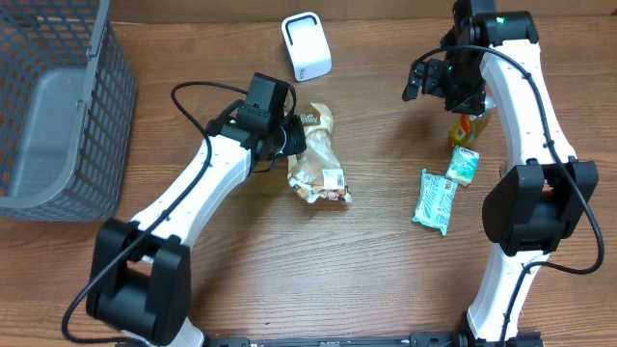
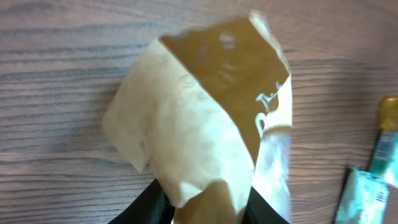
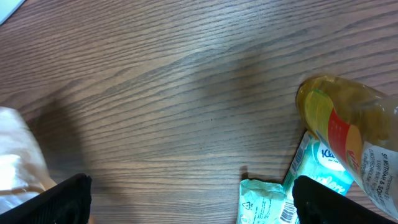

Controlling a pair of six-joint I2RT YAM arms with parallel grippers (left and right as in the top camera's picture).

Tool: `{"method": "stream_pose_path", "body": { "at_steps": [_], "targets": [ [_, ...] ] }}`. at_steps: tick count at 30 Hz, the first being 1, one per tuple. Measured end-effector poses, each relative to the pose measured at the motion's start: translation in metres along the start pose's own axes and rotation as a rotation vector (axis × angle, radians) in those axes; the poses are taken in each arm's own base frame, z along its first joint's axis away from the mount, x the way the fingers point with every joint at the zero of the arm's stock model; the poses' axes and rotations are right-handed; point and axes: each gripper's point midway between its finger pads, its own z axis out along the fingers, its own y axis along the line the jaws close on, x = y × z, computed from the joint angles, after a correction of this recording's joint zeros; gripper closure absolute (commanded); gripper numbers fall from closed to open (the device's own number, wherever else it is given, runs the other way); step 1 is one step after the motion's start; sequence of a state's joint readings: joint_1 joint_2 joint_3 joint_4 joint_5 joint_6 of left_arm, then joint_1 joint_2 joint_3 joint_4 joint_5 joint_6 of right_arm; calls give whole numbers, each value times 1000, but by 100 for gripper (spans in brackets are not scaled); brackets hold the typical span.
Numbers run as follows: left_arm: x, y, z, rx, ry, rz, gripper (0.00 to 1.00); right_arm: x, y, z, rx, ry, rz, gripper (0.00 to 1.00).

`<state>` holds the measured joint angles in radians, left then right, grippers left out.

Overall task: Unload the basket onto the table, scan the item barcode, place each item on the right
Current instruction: 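Lift the PanTree bag up toward the white scanner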

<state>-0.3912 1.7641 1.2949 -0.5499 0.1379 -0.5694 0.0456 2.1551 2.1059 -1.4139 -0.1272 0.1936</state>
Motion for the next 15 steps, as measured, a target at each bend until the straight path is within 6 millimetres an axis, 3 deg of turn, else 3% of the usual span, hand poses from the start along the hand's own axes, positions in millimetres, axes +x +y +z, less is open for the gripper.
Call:
{"method": "stream_pose_path", "body": {
  "at_steps": [15],
  "targets": [
    [-17, -19, -44, 64, -101, 44, 96, 0, 0, 0, 0, 0, 0, 0]
  ]
}}
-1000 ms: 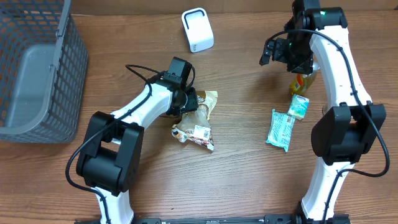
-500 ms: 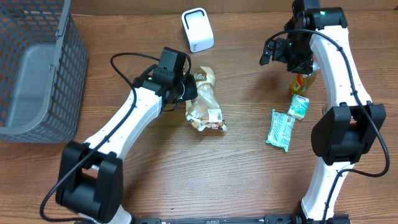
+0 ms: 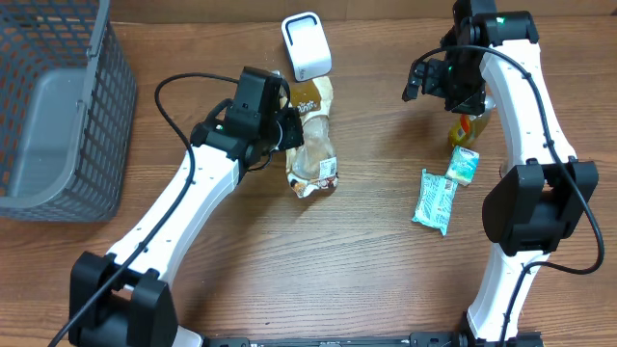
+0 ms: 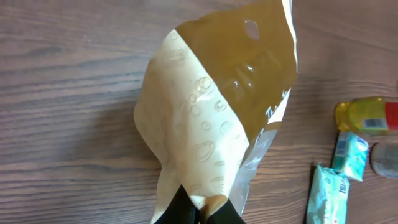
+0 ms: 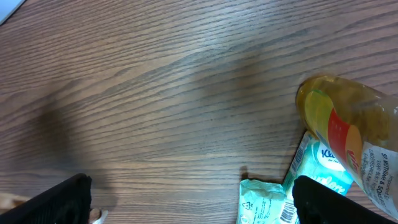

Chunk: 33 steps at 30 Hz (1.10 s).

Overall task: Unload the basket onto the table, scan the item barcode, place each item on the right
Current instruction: 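Lift the PanTree bag up toward the white scanner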

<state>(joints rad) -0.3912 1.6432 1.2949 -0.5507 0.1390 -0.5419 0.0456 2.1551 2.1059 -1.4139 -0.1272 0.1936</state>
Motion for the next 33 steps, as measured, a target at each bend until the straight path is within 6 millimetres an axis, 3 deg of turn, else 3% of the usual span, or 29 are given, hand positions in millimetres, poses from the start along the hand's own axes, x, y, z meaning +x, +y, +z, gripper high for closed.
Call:
{"method": "stream_pose_path", "body": {
  "at_steps": [12, 15, 20, 23, 25, 33],
  "targets": [
    [-9, -8, -10, 21, -29, 158, 96, 0, 0, 0, 0, 0, 0, 0],
    [-25, -18, -31, 6, -43, 217, 96, 0, 0, 0, 0, 0, 0, 0],
    [-87, -60, -102, 42, -207, 309, 96, 0, 0, 0, 0, 0, 0, 0],
    [-104, -75, -133, 63, -279, 341, 95, 0, 0, 0, 0, 0, 0, 0],
    [-110, -80, -145, 75, -310, 352, 95, 0, 0, 0, 0, 0, 0, 0],
    [-132, -94, -155, 99, -418, 408, 96, 0, 0, 0, 0, 0, 0, 0]
  ]
}}
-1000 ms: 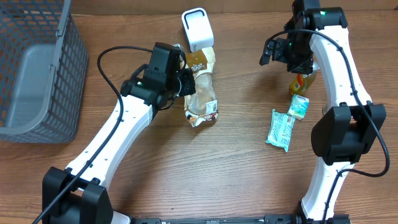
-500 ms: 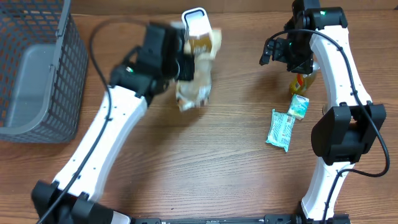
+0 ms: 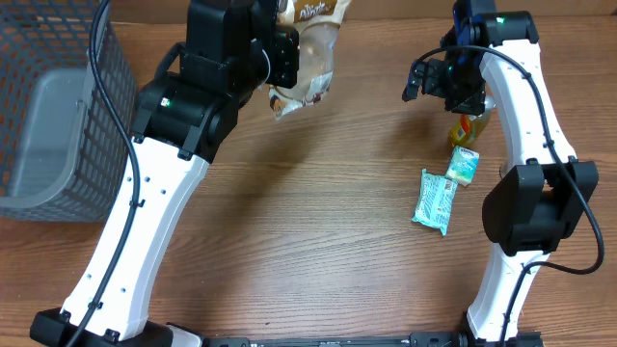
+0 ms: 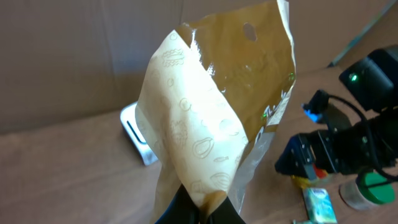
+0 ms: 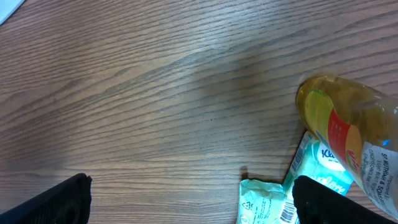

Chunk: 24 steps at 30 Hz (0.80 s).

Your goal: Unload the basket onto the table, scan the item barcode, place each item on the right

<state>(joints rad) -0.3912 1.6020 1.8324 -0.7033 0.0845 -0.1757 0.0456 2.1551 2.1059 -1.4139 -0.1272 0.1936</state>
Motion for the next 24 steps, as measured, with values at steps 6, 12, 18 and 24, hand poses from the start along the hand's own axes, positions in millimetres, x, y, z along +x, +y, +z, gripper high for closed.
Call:
{"method": "stream_pose_path", "body": {
  "at_steps": [6, 12, 18, 24],
  "targets": [
    [-12, 9, 6, -61, -50, 108, 95, 0, 0, 0, 0, 0, 0, 0],
    [-14, 30, 50, -231, -76, 271, 95, 0, 0, 0, 0, 0, 0, 0],
    [-15, 35, 111, -396, -144, 431, 96, 0, 0, 0, 0, 1, 0, 0],
    [-12, 29, 159, -540, -228, 589, 96, 0, 0, 0, 0, 0, 0, 0]
  ]
}}
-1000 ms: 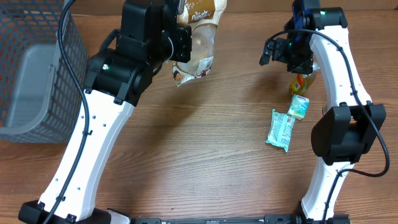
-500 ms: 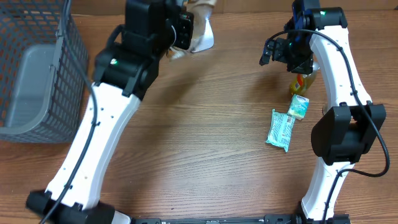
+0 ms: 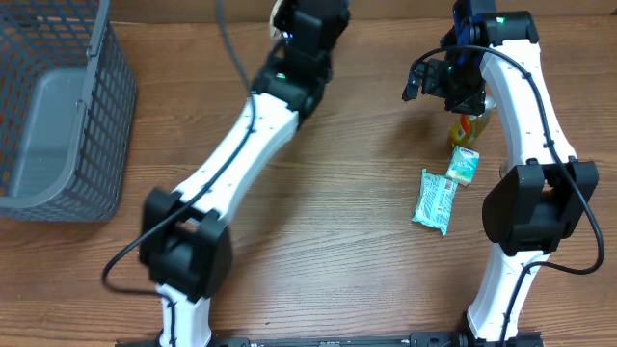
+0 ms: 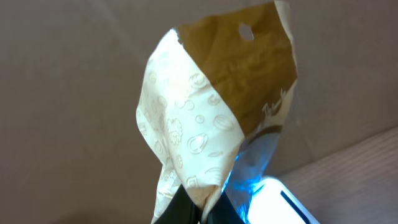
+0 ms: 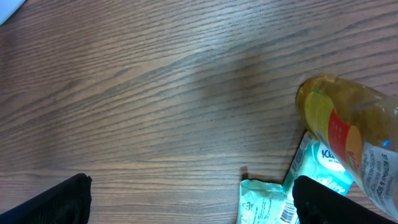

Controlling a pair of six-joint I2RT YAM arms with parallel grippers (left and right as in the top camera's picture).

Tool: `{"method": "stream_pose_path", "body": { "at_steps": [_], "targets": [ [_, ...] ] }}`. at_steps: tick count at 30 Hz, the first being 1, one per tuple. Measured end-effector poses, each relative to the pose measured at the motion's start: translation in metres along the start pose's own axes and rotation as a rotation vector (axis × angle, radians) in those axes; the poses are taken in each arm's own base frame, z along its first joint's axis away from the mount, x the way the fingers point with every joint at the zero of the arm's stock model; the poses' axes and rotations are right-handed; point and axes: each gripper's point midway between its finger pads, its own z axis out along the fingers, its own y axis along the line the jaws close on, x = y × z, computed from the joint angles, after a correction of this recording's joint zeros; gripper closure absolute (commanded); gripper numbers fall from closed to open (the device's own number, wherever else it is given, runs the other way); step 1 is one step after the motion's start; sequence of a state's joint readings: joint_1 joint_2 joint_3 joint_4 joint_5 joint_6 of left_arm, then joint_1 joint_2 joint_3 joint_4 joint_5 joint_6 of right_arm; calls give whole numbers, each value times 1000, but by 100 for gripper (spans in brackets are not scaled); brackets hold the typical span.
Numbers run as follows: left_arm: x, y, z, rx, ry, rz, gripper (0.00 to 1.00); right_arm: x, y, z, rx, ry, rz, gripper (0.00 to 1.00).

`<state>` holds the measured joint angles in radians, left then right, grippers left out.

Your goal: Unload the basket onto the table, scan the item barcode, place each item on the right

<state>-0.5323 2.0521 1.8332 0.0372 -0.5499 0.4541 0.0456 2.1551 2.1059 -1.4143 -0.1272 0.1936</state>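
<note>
In the left wrist view my left gripper [image 4: 200,210] is shut on the lower end of a cream and brown snack bag [image 4: 211,118], which stands up in front of a brown wall. Just below and right of the bag lies the white scanner [image 4: 283,200], with a blue glow on the bag's clear edge. In the overhead view the left arm [image 3: 289,87] reaches to the table's far edge and covers the scanner; only a sliver of the bag [image 3: 279,12] shows. My right gripper [image 5: 189,200] is open and empty above bare wood.
A yellow bottle [image 3: 466,127], a small green pack [image 3: 464,164] and a larger green pack [image 3: 436,200] lie at the right, under the right arm. A grey wire basket [image 3: 53,106] stands at the far left.
The left gripper, still holding the bag, has moved farther back and right. The scanner now lies right under the bag and shows a blue glow. The right arm is unchanged.
The bag lay on the table near the scanner with my left gripper shut on its end. Then it was drawn toward the scanner, then held high above the table. Now it hangs just over the glowing scanner. The right gripper stayed open throughout.
</note>
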Motion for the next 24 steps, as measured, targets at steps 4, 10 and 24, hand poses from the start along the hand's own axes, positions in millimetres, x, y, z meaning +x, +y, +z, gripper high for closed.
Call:
{"method": "stream_pose_path", "body": {
  "at_steps": [4, 10, 24],
  "targets": [
    [6, -18, 17, -56, -39, 98, 95, 0, 0, 0, 0, 0, 0, 0],
    [23, -36, 38, -119, -73, 175, 96, 0, 0, 0, 0, -1, 0, 0],
    [57, -66, 56, -97, -46, 192, 95, 0, 0, 0, 0, 0, 0, 0]
  ]
}}
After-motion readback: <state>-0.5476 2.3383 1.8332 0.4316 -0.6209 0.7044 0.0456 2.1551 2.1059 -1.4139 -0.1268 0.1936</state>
